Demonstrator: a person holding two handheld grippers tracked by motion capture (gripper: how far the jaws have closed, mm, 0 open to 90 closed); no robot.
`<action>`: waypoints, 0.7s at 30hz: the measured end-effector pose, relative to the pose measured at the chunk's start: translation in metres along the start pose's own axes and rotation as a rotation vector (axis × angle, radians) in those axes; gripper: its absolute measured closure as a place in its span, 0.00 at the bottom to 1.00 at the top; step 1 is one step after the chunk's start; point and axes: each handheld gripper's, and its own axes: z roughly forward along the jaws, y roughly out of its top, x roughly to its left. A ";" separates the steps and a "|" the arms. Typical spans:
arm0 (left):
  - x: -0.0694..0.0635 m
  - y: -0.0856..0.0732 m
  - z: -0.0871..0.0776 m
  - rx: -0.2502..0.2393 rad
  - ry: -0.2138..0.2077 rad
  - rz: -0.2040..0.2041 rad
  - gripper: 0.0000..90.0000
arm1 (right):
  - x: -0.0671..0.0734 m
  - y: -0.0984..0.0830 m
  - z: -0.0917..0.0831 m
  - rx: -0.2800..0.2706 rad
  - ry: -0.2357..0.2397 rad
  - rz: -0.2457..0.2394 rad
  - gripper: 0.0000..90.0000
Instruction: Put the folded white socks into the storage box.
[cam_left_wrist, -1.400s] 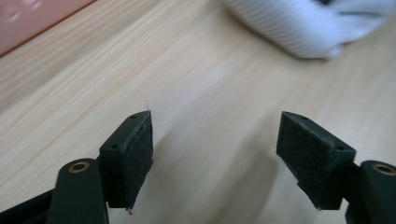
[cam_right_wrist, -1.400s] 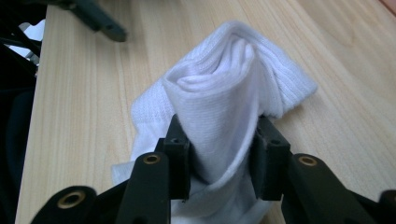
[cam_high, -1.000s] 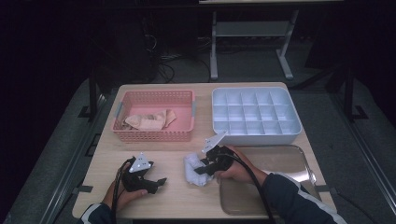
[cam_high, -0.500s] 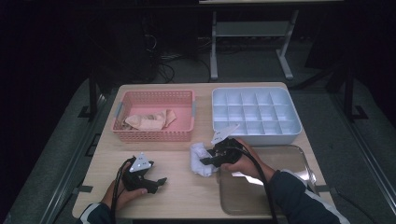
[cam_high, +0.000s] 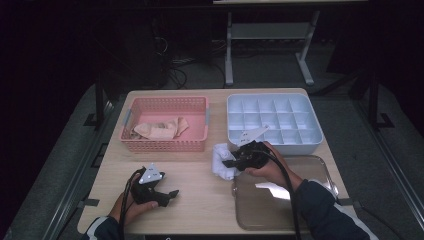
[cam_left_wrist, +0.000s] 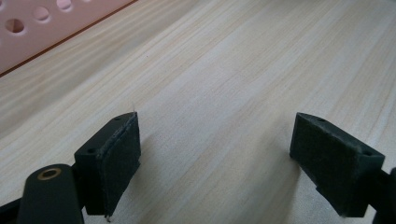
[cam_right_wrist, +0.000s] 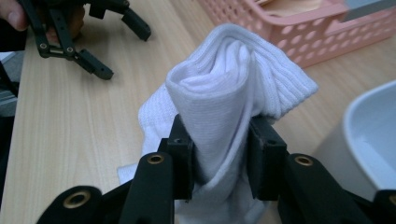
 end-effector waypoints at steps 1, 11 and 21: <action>0.000 0.000 0.000 -0.001 0.002 -0.001 0.17 | -0.002 0.000 -0.007 -0.011 -0.017 0.002 0.73; -0.001 0.000 0.000 -0.001 0.007 -0.005 0.17 | -0.030 0.001 -0.058 -0.088 -0.172 0.071 0.73; -0.001 0.000 0.000 0.003 0.006 -0.008 0.17 | -0.057 0.003 -0.071 -0.059 -0.325 0.116 0.73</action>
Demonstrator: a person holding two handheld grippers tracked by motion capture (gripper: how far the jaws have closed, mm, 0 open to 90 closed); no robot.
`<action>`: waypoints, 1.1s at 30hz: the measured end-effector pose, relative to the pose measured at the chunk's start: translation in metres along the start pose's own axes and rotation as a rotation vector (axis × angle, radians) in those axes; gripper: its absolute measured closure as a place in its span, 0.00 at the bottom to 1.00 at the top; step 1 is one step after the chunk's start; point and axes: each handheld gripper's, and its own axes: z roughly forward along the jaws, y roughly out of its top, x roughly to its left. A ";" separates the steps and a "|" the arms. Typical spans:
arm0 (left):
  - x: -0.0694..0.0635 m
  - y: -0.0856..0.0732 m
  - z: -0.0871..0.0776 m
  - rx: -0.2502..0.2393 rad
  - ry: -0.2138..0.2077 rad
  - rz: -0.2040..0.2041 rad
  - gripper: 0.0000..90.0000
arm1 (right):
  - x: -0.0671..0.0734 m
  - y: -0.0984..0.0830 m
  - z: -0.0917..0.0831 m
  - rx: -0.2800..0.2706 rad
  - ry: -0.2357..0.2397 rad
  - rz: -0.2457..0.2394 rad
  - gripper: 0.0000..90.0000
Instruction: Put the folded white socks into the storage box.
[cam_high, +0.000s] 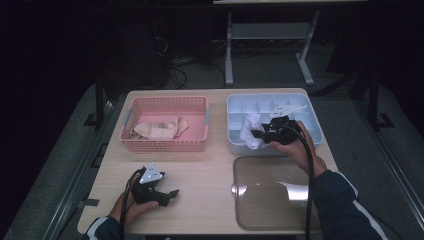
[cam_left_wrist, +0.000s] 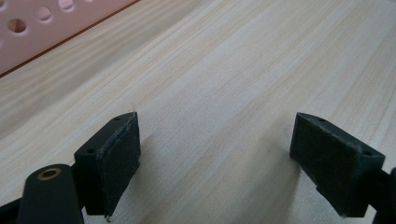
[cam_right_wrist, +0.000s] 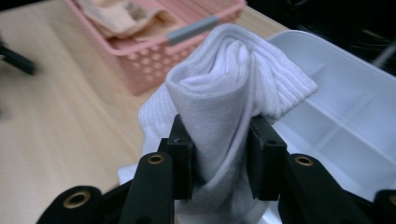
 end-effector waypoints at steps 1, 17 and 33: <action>0.000 0.000 0.000 0.000 0.000 0.000 0.17 | 0.000 0.000 0.000 0.000 0.000 0.000 0.73; 0.000 0.000 0.000 -0.001 0.001 -0.001 0.17 | -0.007 0.011 0.039 0.293 -0.134 -0.090 0.73; 0.000 0.001 0.001 0.000 0.003 -0.002 0.17 | -0.019 0.012 0.072 0.465 -0.097 -0.103 0.73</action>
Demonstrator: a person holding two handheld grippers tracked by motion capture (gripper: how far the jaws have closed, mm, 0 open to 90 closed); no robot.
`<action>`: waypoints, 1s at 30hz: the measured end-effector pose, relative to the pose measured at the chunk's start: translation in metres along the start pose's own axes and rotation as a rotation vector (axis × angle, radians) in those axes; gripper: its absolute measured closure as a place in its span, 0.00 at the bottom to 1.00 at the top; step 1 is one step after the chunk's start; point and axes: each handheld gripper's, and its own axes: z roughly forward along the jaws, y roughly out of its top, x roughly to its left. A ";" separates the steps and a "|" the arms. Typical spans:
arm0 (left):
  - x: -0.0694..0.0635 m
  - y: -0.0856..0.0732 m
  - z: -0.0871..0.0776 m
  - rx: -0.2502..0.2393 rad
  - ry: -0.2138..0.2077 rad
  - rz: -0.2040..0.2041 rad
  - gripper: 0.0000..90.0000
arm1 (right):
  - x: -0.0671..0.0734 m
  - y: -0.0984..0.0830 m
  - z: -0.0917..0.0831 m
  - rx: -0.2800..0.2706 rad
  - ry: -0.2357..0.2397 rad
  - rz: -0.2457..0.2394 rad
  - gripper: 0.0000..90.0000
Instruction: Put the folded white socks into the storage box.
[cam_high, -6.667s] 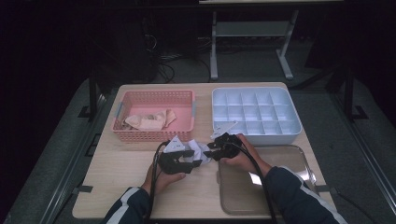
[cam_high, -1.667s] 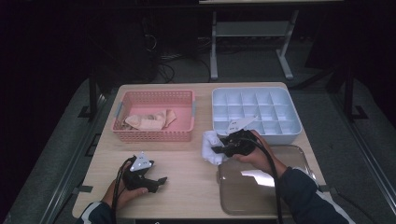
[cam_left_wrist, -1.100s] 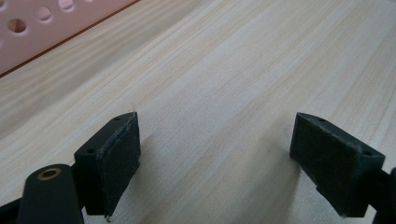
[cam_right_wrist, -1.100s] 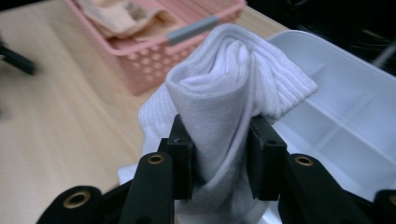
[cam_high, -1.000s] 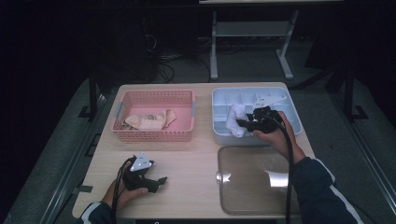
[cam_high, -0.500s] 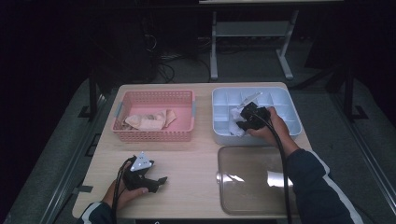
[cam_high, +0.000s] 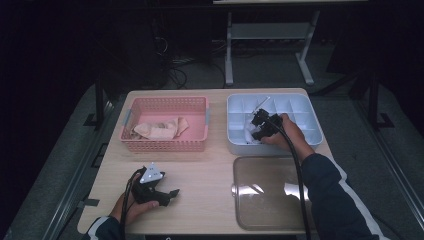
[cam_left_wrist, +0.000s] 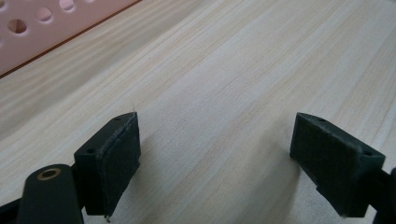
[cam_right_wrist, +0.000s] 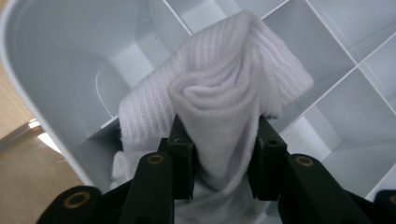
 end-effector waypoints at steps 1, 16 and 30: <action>0.000 0.000 0.000 0.000 0.001 -0.001 0.17 | 0.001 0.001 0.002 0.010 -0.008 -0.007 0.73; 0.000 0.001 0.001 0.000 0.002 -0.005 0.17 | -0.002 0.007 0.016 0.119 0.057 -0.046 0.73; -0.001 0.001 0.001 0.000 0.003 -0.005 0.17 | -0.005 0.003 0.014 0.079 0.102 -0.025 0.64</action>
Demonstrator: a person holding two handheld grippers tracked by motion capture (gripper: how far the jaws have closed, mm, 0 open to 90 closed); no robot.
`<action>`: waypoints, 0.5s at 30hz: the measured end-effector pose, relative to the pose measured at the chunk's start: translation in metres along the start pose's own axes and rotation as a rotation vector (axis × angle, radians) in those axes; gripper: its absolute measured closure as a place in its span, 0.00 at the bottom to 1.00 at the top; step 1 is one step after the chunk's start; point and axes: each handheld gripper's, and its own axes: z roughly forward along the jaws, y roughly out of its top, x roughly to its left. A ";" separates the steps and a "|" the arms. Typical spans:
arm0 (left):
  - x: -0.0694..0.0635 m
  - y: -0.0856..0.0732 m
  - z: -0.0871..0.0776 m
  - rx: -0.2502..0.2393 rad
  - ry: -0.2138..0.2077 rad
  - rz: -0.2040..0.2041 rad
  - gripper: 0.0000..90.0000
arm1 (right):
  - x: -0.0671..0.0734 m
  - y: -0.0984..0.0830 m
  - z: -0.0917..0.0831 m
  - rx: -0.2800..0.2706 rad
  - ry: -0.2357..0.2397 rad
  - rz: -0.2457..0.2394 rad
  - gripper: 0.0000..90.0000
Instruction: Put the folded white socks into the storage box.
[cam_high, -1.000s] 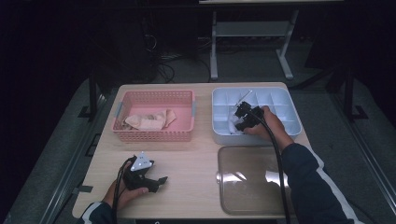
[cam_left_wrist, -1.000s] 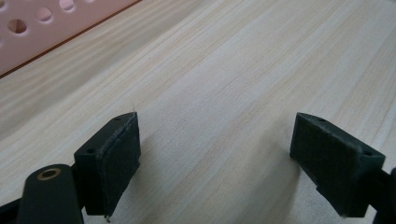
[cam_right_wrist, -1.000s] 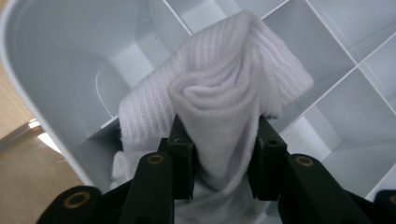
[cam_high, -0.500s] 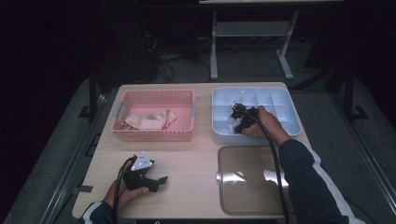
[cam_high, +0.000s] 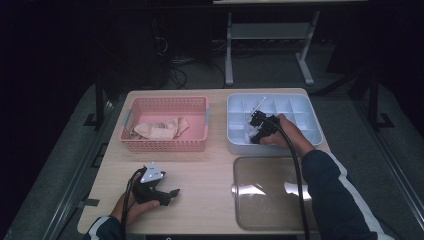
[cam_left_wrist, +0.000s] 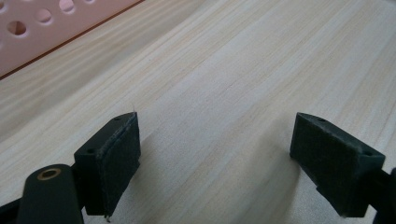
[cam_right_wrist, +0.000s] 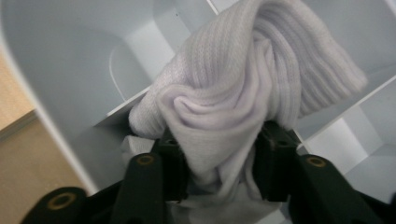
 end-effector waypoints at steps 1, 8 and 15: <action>0.000 0.000 0.000 0.000 0.000 0.000 0.17 | 0.001 0.000 -0.003 -0.009 0.004 0.000 0.60; 0.000 0.000 0.000 0.000 0.000 0.000 0.17 | -0.001 -0.006 -0.018 -0.080 0.016 0.026 0.43; 0.000 0.000 0.000 -0.001 0.001 -0.002 0.17 | 0.002 -0.005 -0.041 -0.231 0.053 0.058 0.40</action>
